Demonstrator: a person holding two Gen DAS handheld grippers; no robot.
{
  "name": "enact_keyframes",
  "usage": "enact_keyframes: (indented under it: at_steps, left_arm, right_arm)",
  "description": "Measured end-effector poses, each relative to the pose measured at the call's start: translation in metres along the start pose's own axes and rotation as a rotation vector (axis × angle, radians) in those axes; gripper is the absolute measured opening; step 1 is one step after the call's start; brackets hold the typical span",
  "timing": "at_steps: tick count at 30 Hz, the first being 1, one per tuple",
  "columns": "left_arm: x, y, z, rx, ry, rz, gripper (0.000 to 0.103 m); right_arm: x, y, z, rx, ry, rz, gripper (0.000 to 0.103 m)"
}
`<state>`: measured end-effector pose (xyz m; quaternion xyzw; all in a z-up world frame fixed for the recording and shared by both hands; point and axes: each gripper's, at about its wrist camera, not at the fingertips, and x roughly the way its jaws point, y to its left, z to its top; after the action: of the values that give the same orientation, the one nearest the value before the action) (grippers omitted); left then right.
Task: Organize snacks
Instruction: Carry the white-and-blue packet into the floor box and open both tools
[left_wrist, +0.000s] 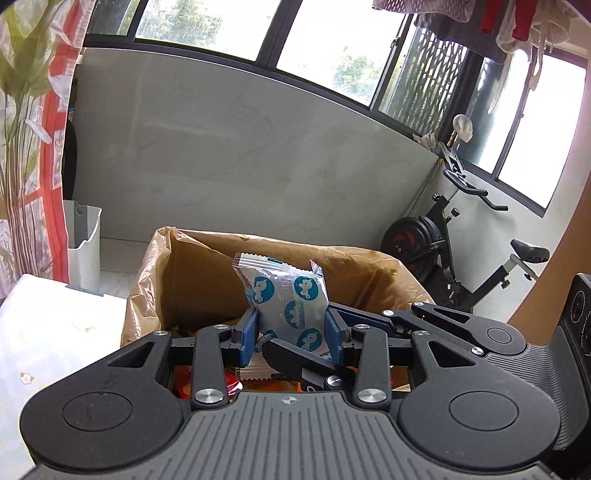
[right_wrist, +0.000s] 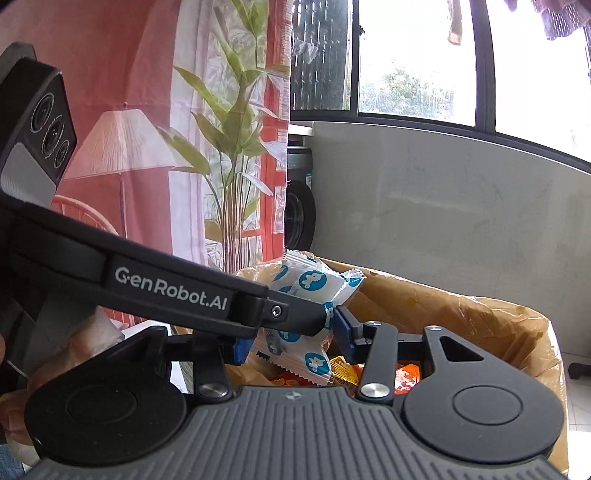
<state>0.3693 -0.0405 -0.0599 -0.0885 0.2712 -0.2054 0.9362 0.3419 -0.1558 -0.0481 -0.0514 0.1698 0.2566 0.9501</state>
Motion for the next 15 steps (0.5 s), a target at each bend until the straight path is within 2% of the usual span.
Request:
enact_keyframes:
  at_steps: [8, 15]
  left_arm:
    - [0.010, 0.002, -0.008, 0.029, 0.020, 0.060, 0.042]
    - [0.009, 0.005, -0.011, 0.049, 0.023, 0.083, 0.054]
  right_arm:
    - [0.023, -0.008, -0.004, 0.018, 0.071, 0.005, 0.047]
    - [0.029, -0.009, -0.010, 0.032, 0.120, -0.031, 0.048]
